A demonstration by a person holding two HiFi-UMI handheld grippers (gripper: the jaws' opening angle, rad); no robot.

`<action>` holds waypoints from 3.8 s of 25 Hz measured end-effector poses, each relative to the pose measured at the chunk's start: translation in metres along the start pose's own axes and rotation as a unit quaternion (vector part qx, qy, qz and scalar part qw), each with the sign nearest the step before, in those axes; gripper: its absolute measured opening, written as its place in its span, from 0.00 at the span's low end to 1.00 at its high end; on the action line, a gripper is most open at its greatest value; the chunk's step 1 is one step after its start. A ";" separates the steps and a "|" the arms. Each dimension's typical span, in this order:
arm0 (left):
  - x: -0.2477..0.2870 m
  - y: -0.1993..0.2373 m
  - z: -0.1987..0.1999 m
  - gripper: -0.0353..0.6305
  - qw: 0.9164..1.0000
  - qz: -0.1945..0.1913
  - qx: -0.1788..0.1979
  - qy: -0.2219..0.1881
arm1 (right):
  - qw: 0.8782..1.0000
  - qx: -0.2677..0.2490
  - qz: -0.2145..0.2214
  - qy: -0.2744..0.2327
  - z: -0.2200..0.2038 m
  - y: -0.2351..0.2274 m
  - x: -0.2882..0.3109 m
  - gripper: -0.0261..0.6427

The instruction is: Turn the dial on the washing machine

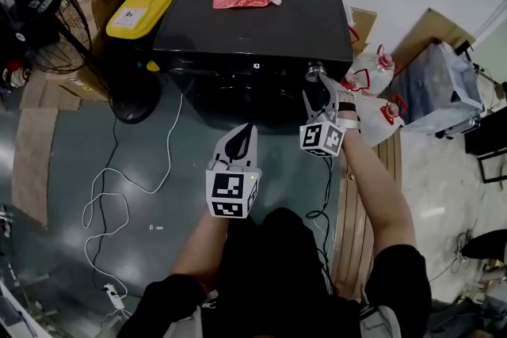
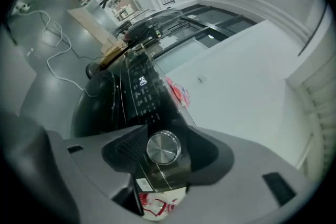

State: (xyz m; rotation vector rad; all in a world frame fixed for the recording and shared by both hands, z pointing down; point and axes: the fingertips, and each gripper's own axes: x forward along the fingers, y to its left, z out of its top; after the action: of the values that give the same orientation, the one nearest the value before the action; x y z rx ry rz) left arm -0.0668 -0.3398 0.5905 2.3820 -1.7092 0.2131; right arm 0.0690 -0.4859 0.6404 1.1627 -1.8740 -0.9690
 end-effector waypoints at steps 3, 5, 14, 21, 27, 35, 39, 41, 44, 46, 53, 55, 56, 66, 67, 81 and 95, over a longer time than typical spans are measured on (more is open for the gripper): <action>0.007 0.001 -0.018 0.07 1.000 0.000 -0.001 0.001 | 0.998 -0.060 -0.006 -0.005 -0.012 0.011 0.013 0.42; 0.011 0.001 -0.027 0.07 1.000 -0.001 -0.001 0.003 | 0.997 -0.074 -0.010 0.001 -0.019 0.014 0.020 0.43; 0.012 0.002 -0.053 0.07 1.000 -0.002 0.004 0.009 | 0.991 -0.122 -0.052 0.034 -0.042 0.019 0.045 0.47; 0.006 0.006 -0.053 0.07 1.000 0.001 0.010 0.004 | 0.995 -0.089 -0.047 0.029 -0.034 0.014 0.044 0.45; 0.003 0.009 -0.052 0.07 1.000 0.004 0.014 -0.004 | 0.998 -0.028 -0.054 0.035 -0.044 0.015 0.046 0.45; -0.002 0.014 -0.046 0.07 1.000 0.005 0.017 -0.001 | 0.982 0.164 -0.078 0.051 -0.047 0.010 0.044 0.45; -0.004 0.017 -0.042 0.07 1.000 0.005 0.017 0.000 | 0.980 0.170 -0.082 0.055 -0.047 0.009 0.045 0.45; -0.005 0.018 -0.042 0.07 1.000 0.007 0.016 -0.001 | 0.980 0.174 -0.080 0.054 -0.047 0.009 0.046 0.45; -0.005 0.019 -0.043 0.07 1.000 0.010 0.016 0.000 | 0.978 0.185 -0.078 0.054 -0.047 0.009 0.045 0.45; -0.007 0.018 -0.044 0.07 1.000 0.009 0.016 0.003 | 0.977 0.193 -0.078 0.055 -0.047 0.009 0.044 0.45; -0.008 0.021 -0.039 0.07 1.000 0.010 0.013 0.003 | 0.922 0.378 -0.072 0.030 -0.052 0.003 0.045 0.45; -0.006 0.023 -0.039 0.07 1.000 0.011 0.012 0.007 | 0.888 0.453 -0.073 0.021 -0.053 0.000 0.047 0.45; -0.006 0.023 -0.039 0.07 1.000 0.011 0.012 0.009 | 0.882 0.464 -0.076 0.022 -0.053 0.000 0.047 0.45; -0.012 0.017 -0.015 0.07 1.000 0.001 0.022 0.001 | 0.847 0.526 -0.072 0.018 -0.055 -0.001 0.044 0.45; -0.012 0.018 -0.015 0.07 1.000 0.001 0.022 0.001 | 0.829 0.555 -0.067 0.016 -0.056 -0.002 0.043 0.45; -0.011 0.023 -0.009 0.07 1.000 0.008 0.022 -0.002 | 0.738 0.673 -0.044 0.007 -0.062 -0.003 0.044 0.45; -0.013 0.019 0.006 0.07 1.000 0.017 0.023 0.003 | 0.613 0.790 0.003 0.001 -0.064 -0.005 0.044 0.45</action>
State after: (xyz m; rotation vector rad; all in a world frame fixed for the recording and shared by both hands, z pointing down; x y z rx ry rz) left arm -0.0895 -0.3351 0.5833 2.3836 -1.7616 0.2661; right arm 0.1106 -0.5423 0.6739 1.9198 -2.5588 1.1884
